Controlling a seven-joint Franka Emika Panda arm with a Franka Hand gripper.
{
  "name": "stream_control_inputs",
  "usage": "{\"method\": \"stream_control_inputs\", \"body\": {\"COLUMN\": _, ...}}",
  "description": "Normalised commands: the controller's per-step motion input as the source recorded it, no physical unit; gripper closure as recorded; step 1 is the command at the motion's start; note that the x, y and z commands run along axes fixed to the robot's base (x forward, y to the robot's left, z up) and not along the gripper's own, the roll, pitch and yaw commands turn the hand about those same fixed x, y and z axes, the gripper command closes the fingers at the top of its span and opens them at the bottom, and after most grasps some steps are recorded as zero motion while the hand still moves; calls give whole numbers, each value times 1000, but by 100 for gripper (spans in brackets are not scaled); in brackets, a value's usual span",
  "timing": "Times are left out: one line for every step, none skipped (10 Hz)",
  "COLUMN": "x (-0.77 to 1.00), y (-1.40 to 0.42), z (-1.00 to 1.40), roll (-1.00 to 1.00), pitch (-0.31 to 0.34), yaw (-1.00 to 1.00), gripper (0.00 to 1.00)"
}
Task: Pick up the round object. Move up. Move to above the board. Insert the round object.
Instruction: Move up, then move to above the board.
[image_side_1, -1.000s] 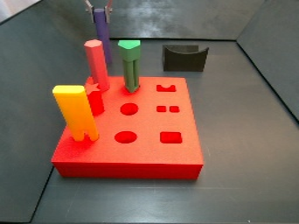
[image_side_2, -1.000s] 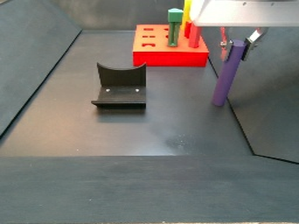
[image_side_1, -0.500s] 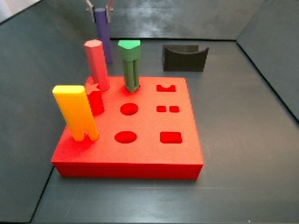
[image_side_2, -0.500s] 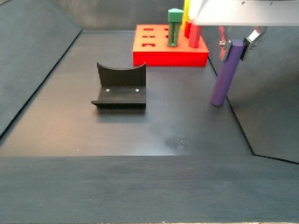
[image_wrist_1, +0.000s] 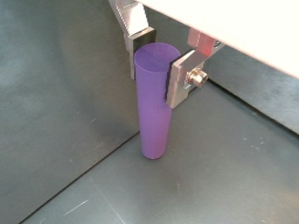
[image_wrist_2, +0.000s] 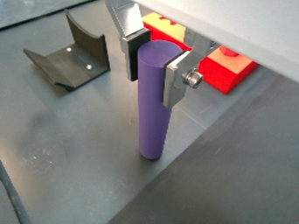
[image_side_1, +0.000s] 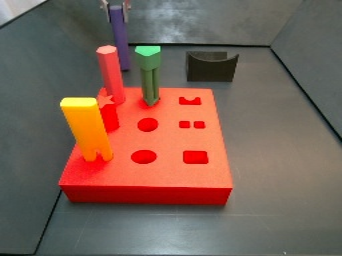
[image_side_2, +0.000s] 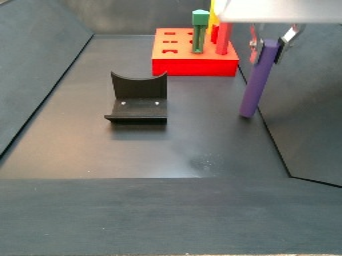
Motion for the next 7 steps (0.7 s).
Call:
{"method": "stream_control_inputs", "body": {"x": -50, "y": 10, "z": 757, "roll": 6, "pitch": 0, "yaw": 7, "gripper": 100}}
{"method": "stream_control_inputs", "body": {"x": -44, "y": 17, "z": 604, "roll": 28, "pitch": 12, "yaw": 4, "gripper": 100}}
{"method": "stream_control_inputs", "body": {"x": -33, "y": 19, "z": 469, "roll": 45, "pitch": 28, "yaw": 3, "gripper": 100}}
{"method": "stream_control_inputs", "body": {"x": -21, "y": 18, "z": 331, "roll": 59, "pitch": 45, "yaw": 3, "gripper": 100}}
{"method": "stream_control_inputs", "body": {"x": -12, "y": 19, "z": 191, "roll": 69, "pitch": 64, "yaw": 10, "gripper": 100}}
{"method": "stream_control_inputs", "body": {"x": -15, "y": 280, "z": 1000, "roll": -13, "pitch": 183, "yaw": -97, "gripper": 100}}
{"method": "stream_control_inputs", "body": {"x": -17, "y": 279, "z": 1000, "roll": -22, "pitch": 191, "yaw": -92, "gripper": 100}}
